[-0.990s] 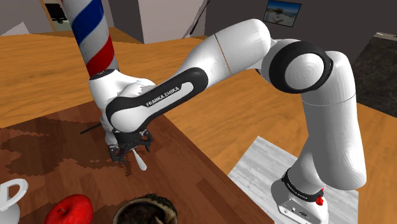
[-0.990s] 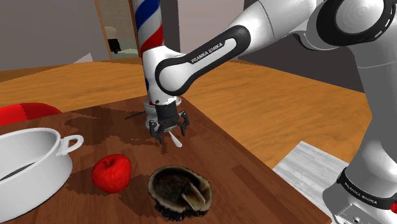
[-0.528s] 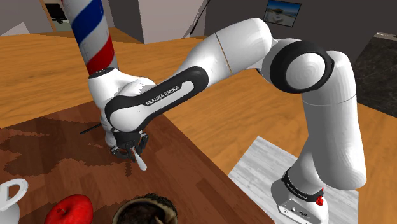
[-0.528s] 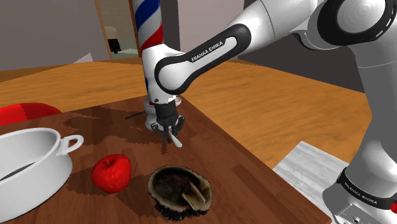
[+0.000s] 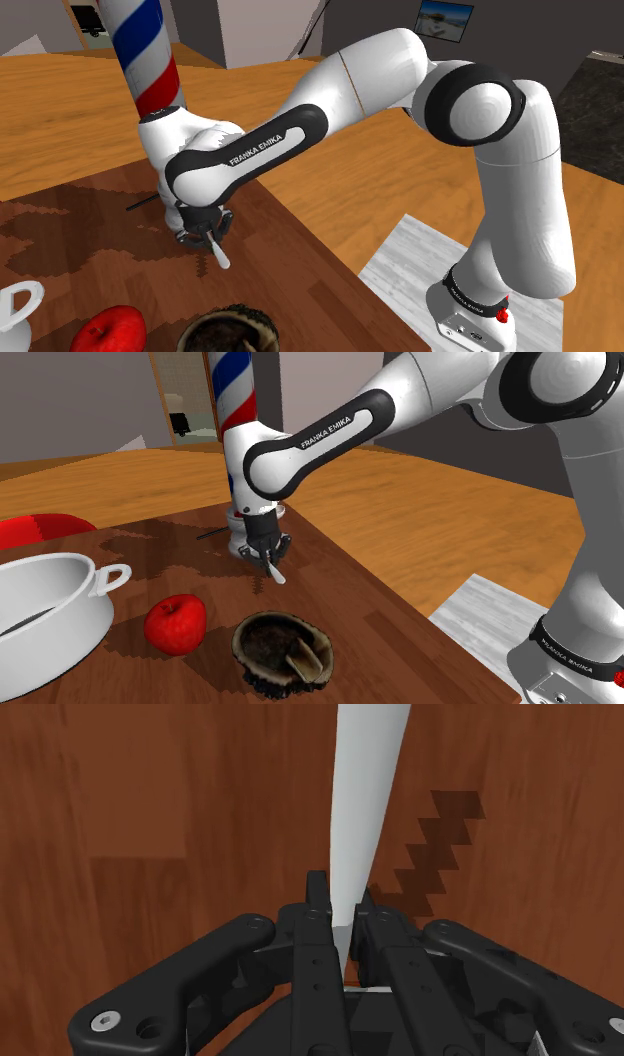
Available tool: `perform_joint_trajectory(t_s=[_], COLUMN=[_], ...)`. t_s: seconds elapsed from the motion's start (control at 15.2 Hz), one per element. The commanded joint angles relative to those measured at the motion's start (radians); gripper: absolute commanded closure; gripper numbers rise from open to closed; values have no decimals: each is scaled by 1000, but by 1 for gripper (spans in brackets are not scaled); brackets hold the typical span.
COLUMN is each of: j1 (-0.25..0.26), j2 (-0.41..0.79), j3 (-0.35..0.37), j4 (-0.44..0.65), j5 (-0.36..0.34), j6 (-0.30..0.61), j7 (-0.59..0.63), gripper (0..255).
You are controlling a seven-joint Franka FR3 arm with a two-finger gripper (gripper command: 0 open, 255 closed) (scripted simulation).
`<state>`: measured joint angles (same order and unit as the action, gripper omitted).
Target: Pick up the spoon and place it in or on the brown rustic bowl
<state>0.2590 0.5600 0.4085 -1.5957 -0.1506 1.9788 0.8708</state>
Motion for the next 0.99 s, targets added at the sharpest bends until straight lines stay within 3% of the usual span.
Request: perform_joint_trajectory(t_s=[0.0, 0.92], j1=[-2, -6], j2=[-6, -72], j3=[1, 17], j4=[5, 99], j5=[3, 30], j6=[-15, -170], j7=[-2, -10], gripper=[255, 255])
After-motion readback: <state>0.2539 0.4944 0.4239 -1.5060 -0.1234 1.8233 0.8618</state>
